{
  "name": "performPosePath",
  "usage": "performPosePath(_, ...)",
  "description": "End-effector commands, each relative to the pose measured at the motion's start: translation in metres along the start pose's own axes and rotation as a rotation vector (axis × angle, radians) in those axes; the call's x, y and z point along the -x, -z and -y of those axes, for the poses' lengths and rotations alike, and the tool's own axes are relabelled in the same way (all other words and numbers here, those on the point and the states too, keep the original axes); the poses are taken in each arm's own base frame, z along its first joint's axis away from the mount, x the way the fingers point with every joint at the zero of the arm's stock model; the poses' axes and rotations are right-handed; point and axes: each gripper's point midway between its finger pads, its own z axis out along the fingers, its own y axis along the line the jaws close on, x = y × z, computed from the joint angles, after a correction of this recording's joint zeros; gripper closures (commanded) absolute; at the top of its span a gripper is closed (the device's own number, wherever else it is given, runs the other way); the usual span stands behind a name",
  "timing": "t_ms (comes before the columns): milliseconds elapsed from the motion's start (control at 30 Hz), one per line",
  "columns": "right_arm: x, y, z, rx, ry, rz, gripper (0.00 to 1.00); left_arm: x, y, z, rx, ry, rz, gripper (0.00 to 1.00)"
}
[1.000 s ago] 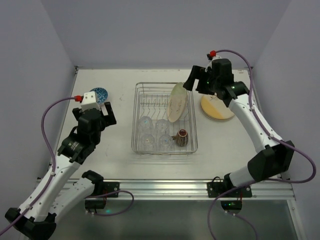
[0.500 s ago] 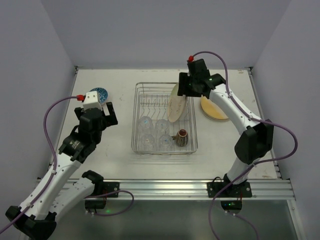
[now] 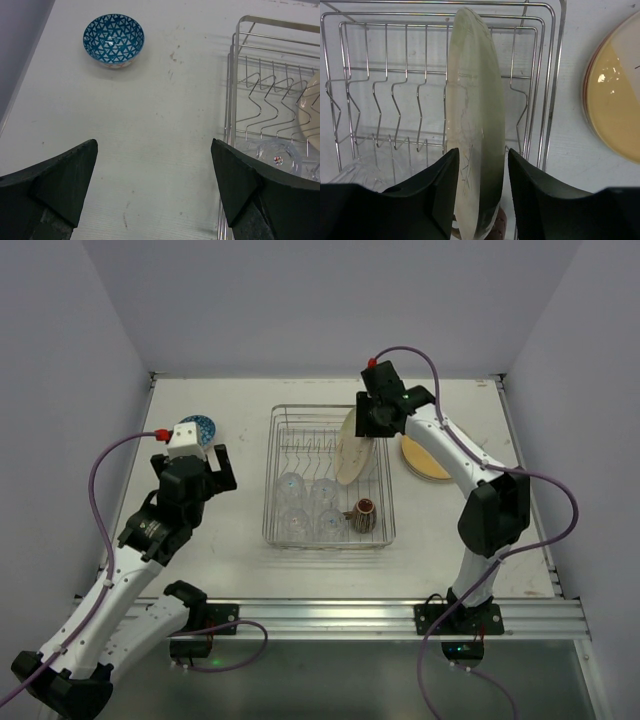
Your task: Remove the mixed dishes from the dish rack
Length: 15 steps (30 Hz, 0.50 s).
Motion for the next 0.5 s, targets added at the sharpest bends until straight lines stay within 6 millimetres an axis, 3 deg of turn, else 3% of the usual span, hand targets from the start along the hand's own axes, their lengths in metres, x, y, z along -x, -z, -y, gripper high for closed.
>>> performPosePath(0, 0.013, 0.001, -0.003, -0.011, 0.007, 0.03, 0.54, 0.007, -0.001, 0.001, -0.004, 0.009, 0.026, 0.0)
performPosePath(233, 0.012, 0.005, -0.002, -0.02, -0.026, 0.03, 0.73, 0.007, -0.002, 0.002, -0.01, 0.008, 0.025, 0.0)
performPosePath(367, 0.013, 0.009, -0.002, -0.021, -0.053, 0.043, 1.0, 0.007, -0.002, 0.002, -0.013, 0.006, 0.024, 0.0)
performPosePath(467, 0.017, 0.014, -0.002, -0.021, -0.067, 0.061, 1.0, 0.007, -0.001, 0.003, -0.015, 0.008, 0.026, 0.0)
